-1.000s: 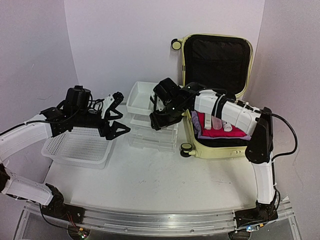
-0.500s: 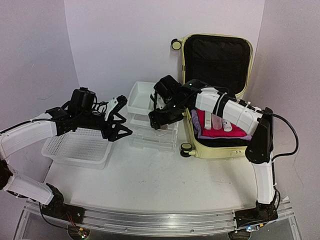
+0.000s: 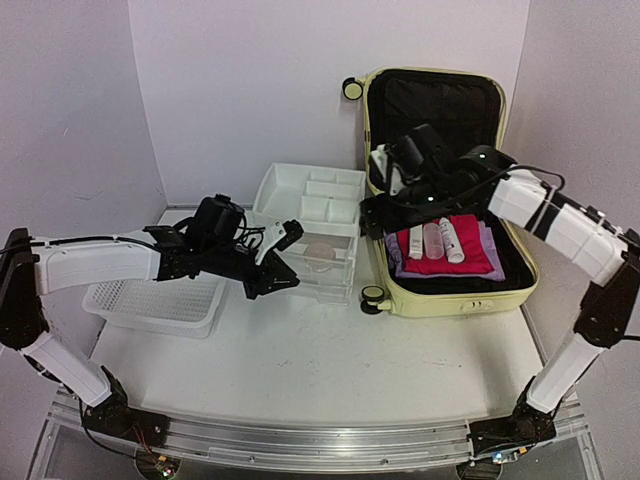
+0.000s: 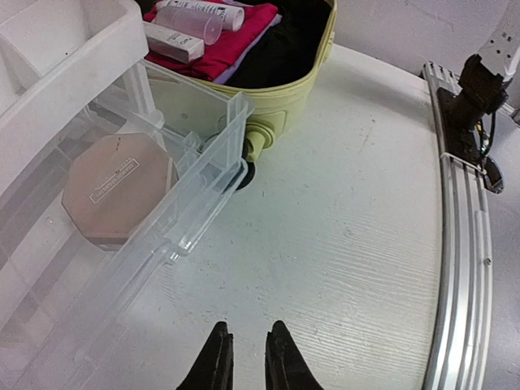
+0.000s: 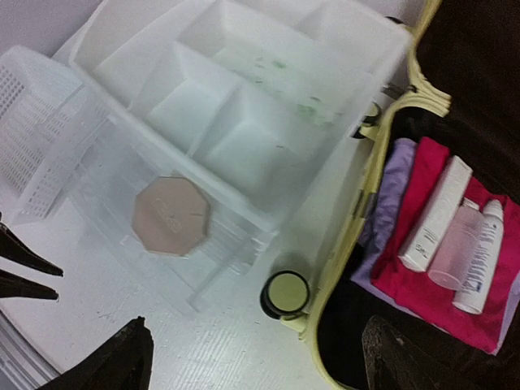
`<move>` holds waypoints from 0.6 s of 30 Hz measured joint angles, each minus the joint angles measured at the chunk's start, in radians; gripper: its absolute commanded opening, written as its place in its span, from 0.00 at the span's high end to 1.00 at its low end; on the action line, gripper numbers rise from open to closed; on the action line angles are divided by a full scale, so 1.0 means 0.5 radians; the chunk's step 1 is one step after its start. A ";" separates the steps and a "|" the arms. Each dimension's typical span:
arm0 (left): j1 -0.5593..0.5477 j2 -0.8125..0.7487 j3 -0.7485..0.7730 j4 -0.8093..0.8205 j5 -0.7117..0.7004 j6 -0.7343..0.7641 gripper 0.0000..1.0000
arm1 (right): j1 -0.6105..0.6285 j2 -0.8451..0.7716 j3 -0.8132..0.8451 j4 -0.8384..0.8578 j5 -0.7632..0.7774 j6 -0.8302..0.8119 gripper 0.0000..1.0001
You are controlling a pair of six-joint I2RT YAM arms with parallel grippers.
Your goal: Open, take out, and arrange the luggage
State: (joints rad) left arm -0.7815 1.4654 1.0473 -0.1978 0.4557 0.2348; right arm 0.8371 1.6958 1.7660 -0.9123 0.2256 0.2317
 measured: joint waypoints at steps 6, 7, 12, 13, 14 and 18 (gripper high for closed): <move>-0.040 0.197 0.018 0.242 -0.301 -0.042 0.86 | -0.327 -0.449 -0.581 0.081 0.072 0.050 0.10; -0.040 0.233 0.037 0.268 -0.357 -0.050 0.86 | -0.352 -0.501 -0.665 0.083 0.089 0.058 0.09; -0.042 0.372 0.139 0.348 -0.556 -0.045 0.85 | -0.361 -0.699 -0.909 0.069 0.112 0.086 0.09; -0.042 0.397 0.163 0.352 -0.581 -0.043 0.84 | -0.360 -0.729 -0.924 0.071 0.114 0.092 0.09; -0.042 0.419 0.187 0.361 -0.602 -0.041 0.84 | -0.361 -0.752 -0.931 0.072 0.115 0.094 0.09; -0.042 0.520 0.294 0.394 -0.673 -0.027 0.81 | -0.361 -0.816 -0.938 0.080 0.120 0.107 0.09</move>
State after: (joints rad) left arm -0.8024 1.7256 1.1946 -0.0006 0.1192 0.2211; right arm 0.6567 1.2881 1.2972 -0.8722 0.2855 0.2852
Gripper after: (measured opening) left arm 0.160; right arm 0.909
